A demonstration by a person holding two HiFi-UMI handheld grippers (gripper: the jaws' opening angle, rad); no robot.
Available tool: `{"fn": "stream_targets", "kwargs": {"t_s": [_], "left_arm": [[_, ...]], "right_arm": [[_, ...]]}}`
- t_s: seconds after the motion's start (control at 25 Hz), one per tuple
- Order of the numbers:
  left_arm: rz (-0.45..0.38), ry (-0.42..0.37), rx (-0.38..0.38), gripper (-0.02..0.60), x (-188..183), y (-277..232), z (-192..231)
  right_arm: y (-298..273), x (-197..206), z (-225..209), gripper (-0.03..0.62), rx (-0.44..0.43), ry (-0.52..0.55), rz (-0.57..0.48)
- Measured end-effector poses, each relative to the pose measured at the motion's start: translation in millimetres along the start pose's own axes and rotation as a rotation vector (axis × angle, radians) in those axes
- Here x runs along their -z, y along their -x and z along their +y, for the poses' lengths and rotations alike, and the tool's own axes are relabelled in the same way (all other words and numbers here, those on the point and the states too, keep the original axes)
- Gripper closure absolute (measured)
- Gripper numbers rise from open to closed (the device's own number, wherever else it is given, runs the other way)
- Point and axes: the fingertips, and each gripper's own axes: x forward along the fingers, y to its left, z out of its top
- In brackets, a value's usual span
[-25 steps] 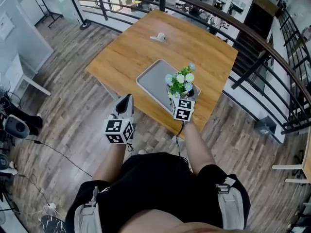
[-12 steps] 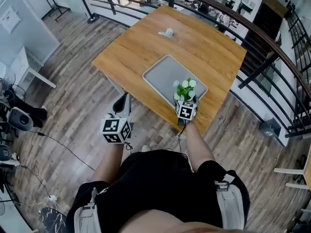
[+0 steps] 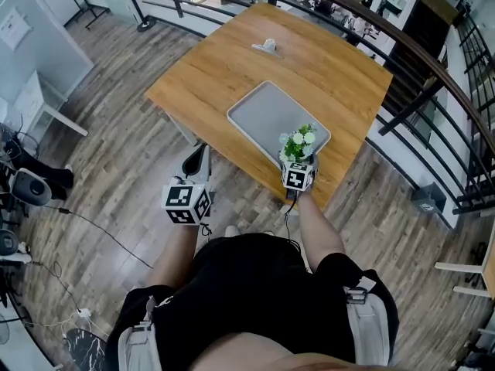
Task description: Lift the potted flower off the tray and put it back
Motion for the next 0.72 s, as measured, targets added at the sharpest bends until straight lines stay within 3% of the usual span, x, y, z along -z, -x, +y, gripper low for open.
{"fn": "stream_targets", "kwargs": {"t_s": [0.12, 0.32, 0.52, 0.72], "left_arm": [[-0.004, 0.008, 0.016, 0.569, 1, -1, -5], [-0.003, 0.022, 0.058, 0.569, 3, -9, -17], [-0.006, 0.022, 0.105, 0.569, 4, -23, -35], [-0.007, 0.011, 0.156, 0.569, 0, -37, -57]], "right_arm": [[24, 8, 5, 0.079, -0.012, 0.036, 0.003], [71, -11, -6, 0.08, -0.01, 0.014, -0.126], [127, -72, -29, 0.099, 0.019, -0.037, -0.298], [197, -156, -45, 0.191, 0.037, -0.077, -0.514]]}}
